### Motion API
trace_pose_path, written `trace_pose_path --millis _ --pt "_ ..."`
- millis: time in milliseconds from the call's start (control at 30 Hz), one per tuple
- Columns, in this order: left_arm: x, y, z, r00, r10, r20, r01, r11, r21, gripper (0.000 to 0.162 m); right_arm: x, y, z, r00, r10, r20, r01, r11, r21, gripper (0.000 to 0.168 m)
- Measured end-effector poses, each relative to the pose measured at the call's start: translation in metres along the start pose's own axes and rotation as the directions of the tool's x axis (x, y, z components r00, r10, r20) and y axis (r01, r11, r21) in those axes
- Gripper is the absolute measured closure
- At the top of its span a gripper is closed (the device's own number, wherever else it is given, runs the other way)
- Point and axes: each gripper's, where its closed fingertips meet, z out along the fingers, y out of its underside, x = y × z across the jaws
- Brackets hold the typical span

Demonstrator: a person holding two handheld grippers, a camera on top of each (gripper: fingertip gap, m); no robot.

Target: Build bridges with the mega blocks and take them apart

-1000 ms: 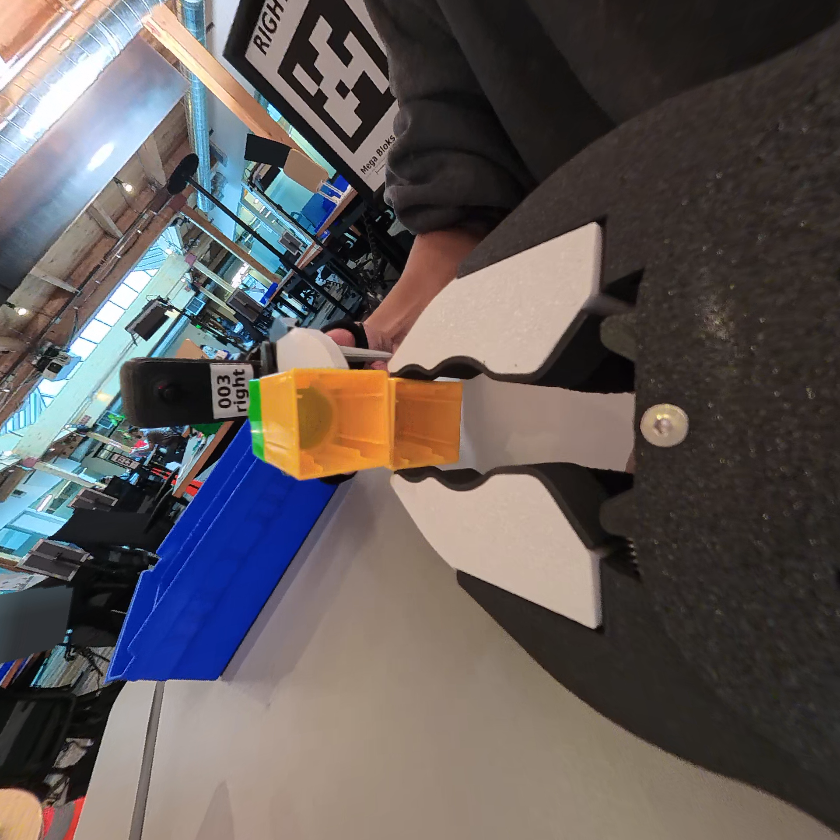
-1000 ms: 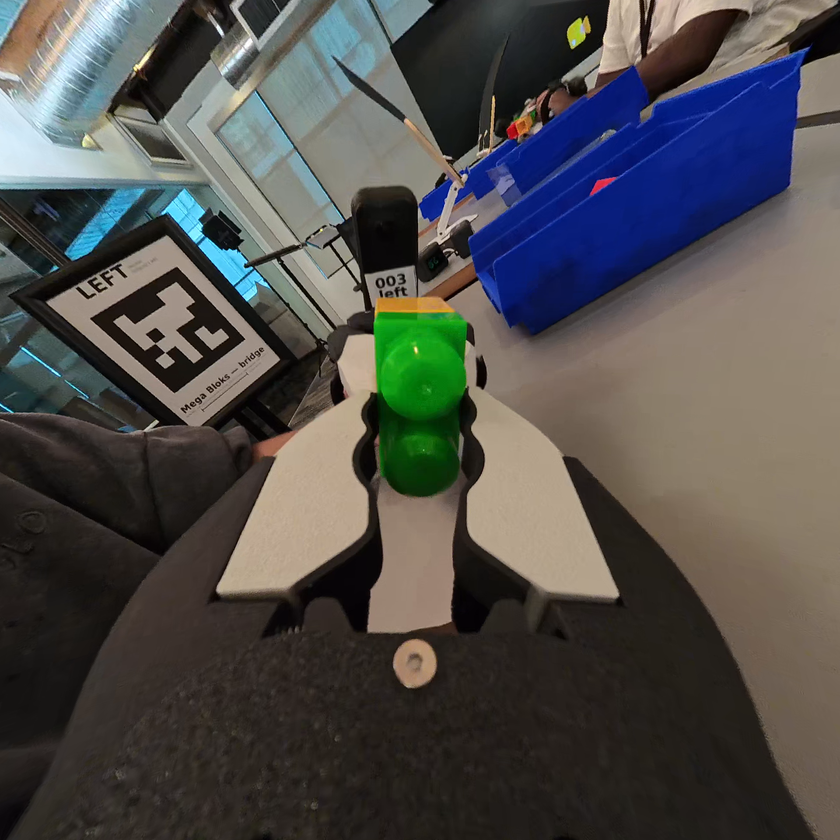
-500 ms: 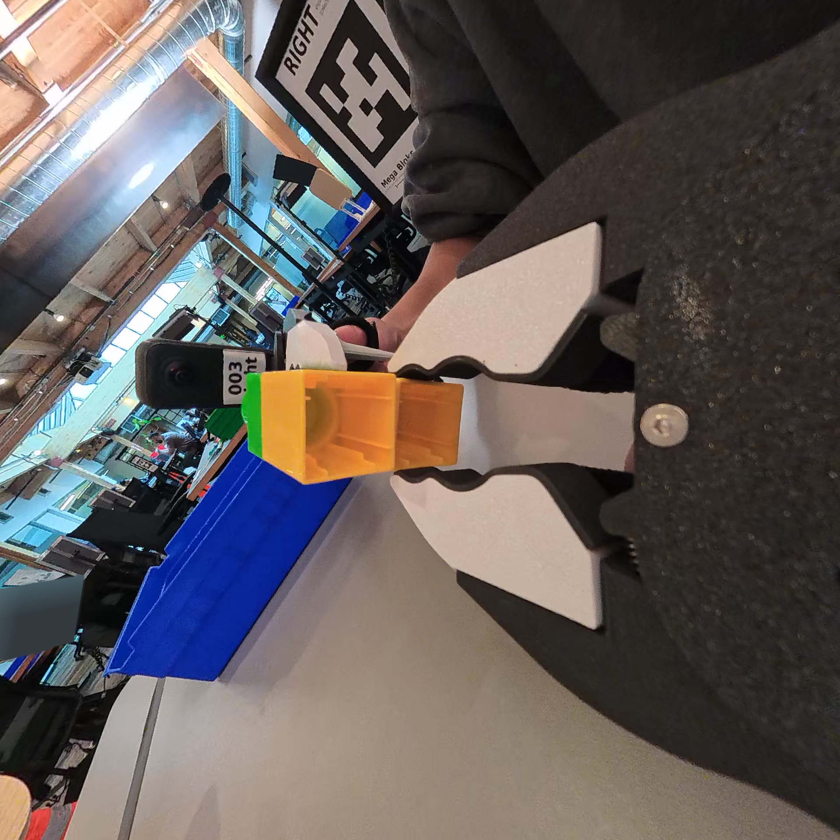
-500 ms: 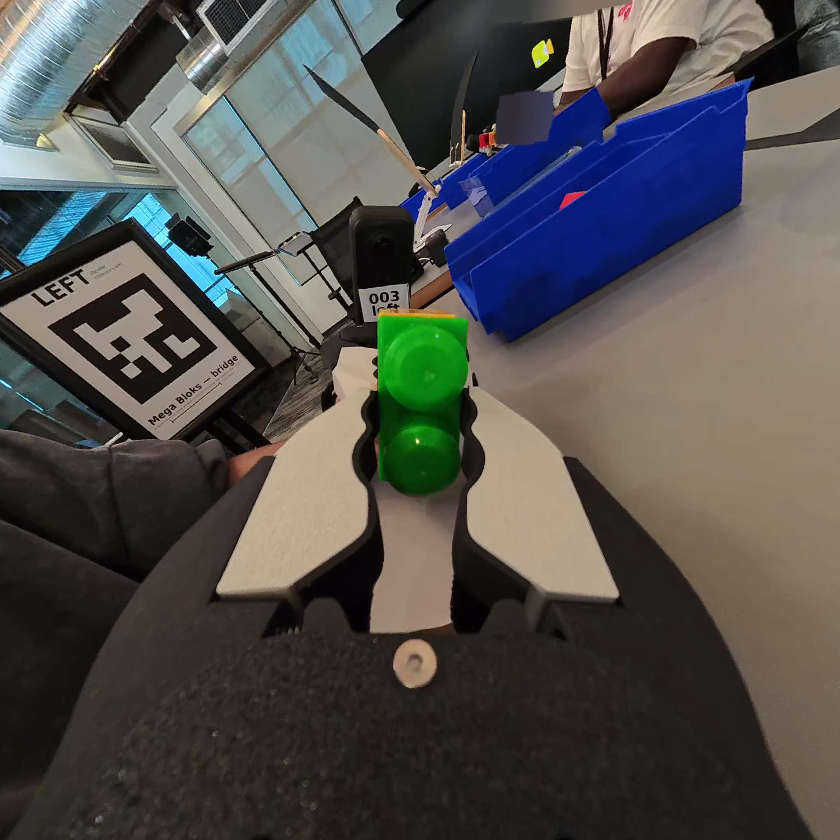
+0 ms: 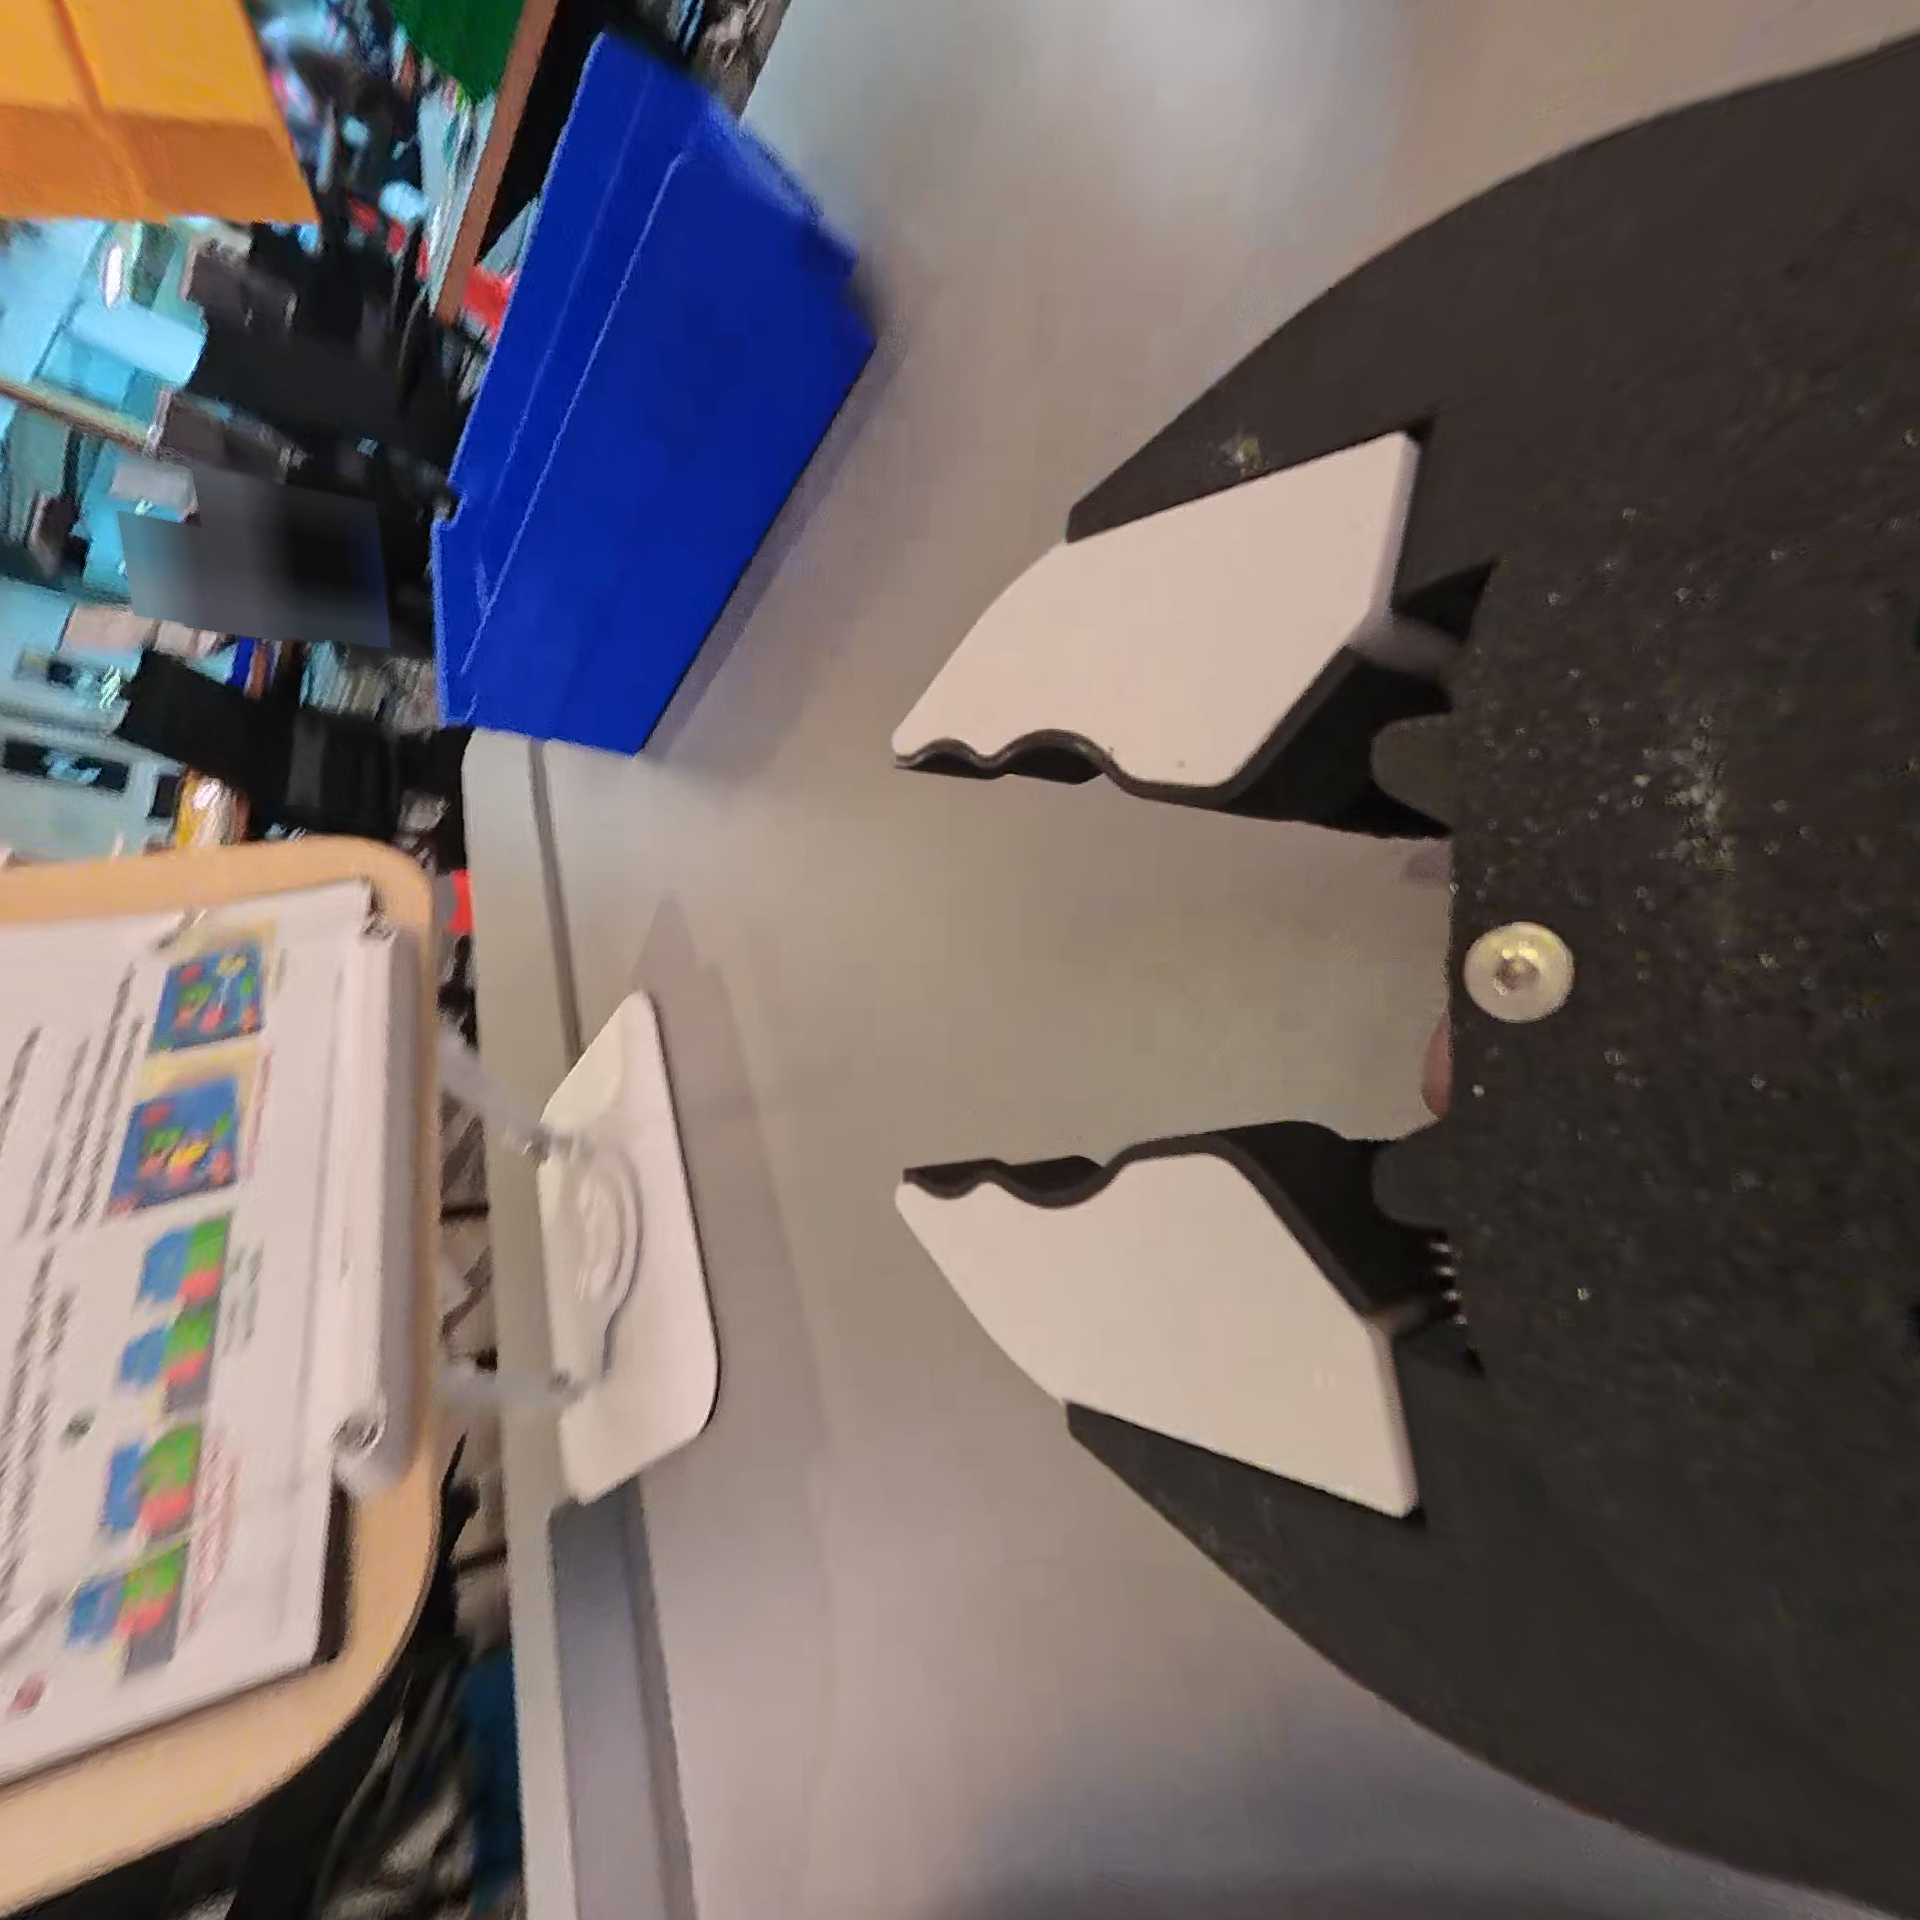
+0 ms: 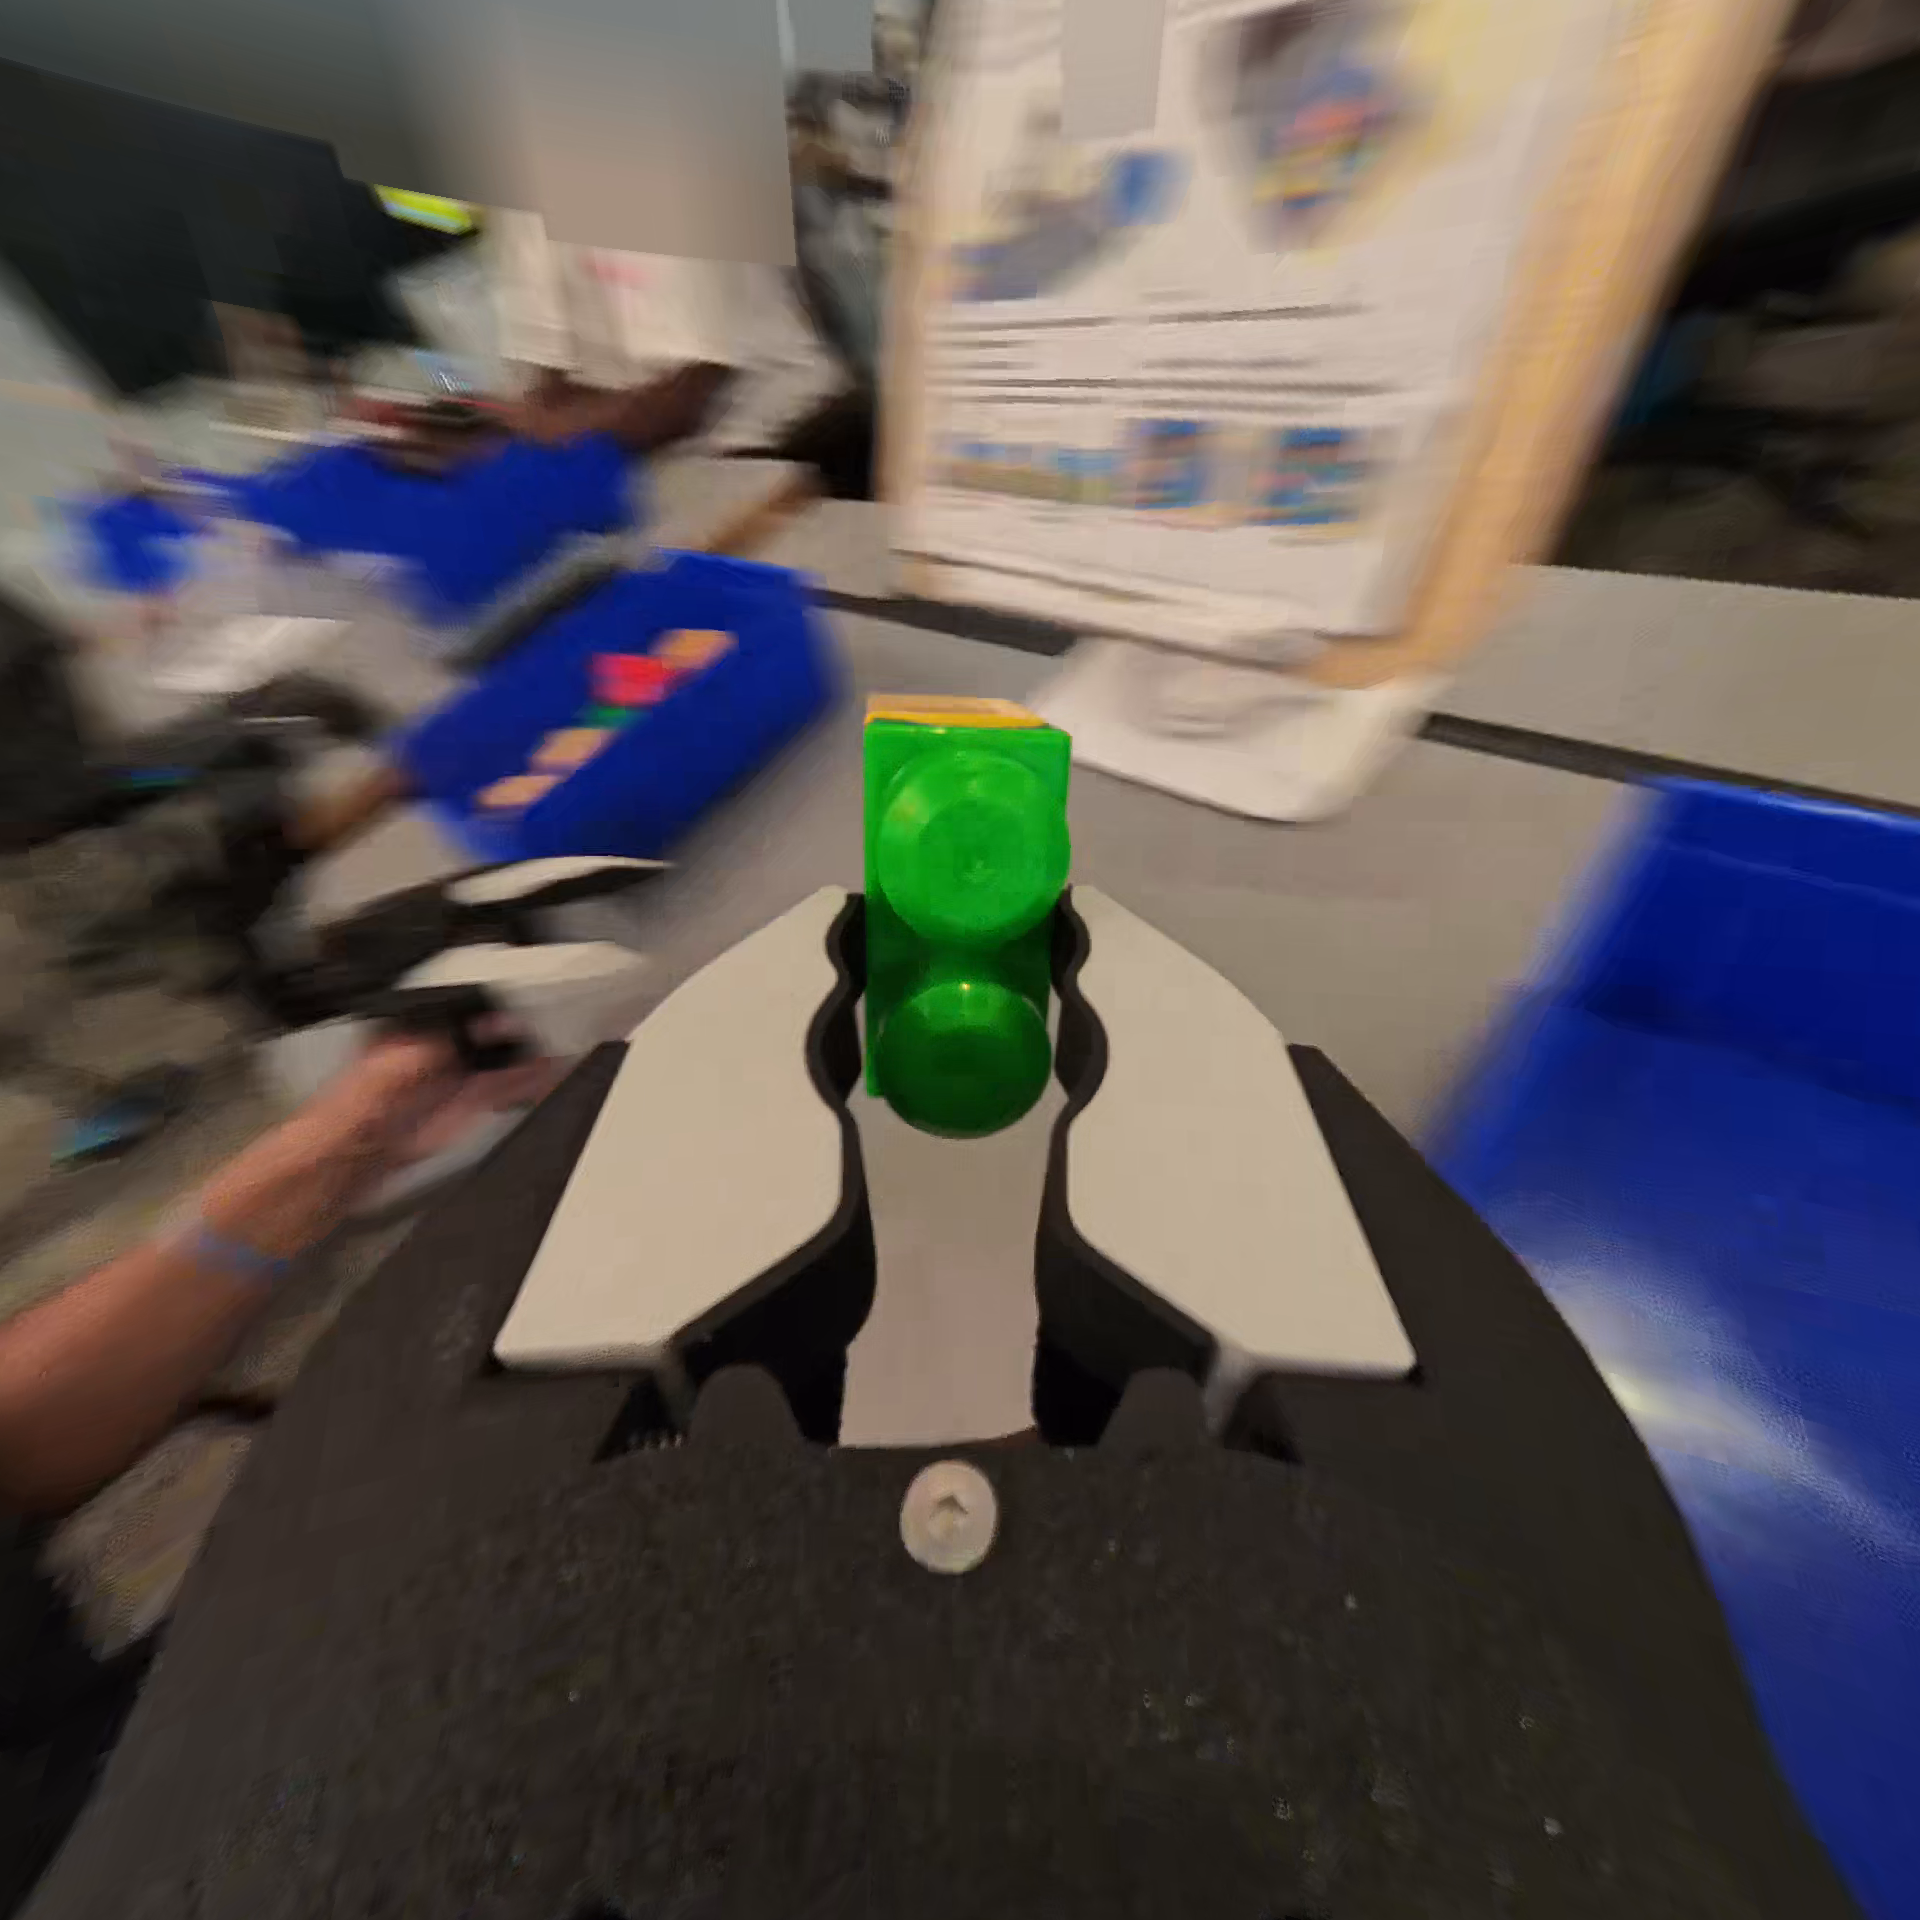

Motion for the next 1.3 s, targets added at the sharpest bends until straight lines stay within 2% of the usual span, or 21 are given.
trace_pose_path --millis 67,167,267,367,567,867,1200,1300 --pt "-0.006 -0.006 0.001 0.998 -0.028 0.053 0.024 0.998 0.061 0.094 0.077 -0.009 -0.020 0.961 -0.011 -0.278 -0.032 0.988 -0.150 0.134" --pt "-0.006 0.006 0.010 0.995 -0.084 0.048 0.082 0.995 0.055 0.095 0.170 -0.002 -0.033 0.865 -0.052 -0.499 -0.157 0.916 -0.369 0.134" --pt "-0.004 0.007 0.012 0.995 -0.098 0.035 0.097 0.994 0.041 0.097 0.229 0.026 -0.023 0.818 -0.101 -0.566 -0.273 0.798 -0.537 0.134" --pt "-0.004 0.006 0.010 0.993 -0.113 0.018 0.112 0.993 0.048 0.098 0.263 0.054 -0.006 0.791 -0.170 -0.587 -0.327 0.694 -0.641 0.134" --pt "-0.004 0.011 0.008 0.991 -0.131 0.011 0.130 0.991 0.030 0.100 0.306 0.089 0.014 0.736 -0.216 -0.642 -0.437 0.572 -0.694 0.134" --pt "0.001 0.013 0.008 0.969 -0.236 -0.074 0.238 0.971 0.011 0.101 0.331 0.112 0.010 0.699 -0.151 -0.699 -0.529 0.549 -0.647 0.133" --pt "0.007 0.015 0.011 0.980 -0.187 -0.068 0.187 0.982 -0.002 0.098 0.335 0.113 0.011 0.674 -0.178 -0.716 -0.467 0.648 -0.601 0.133" --pt "0.003 0.013 0.009 0.976 -0.208 -0.064 0.209 0.978 0.011 0.097 0.328 0.099 0.012 0.694 -0.125 -0.709 -0.433 0.715 -0.550 0.109"
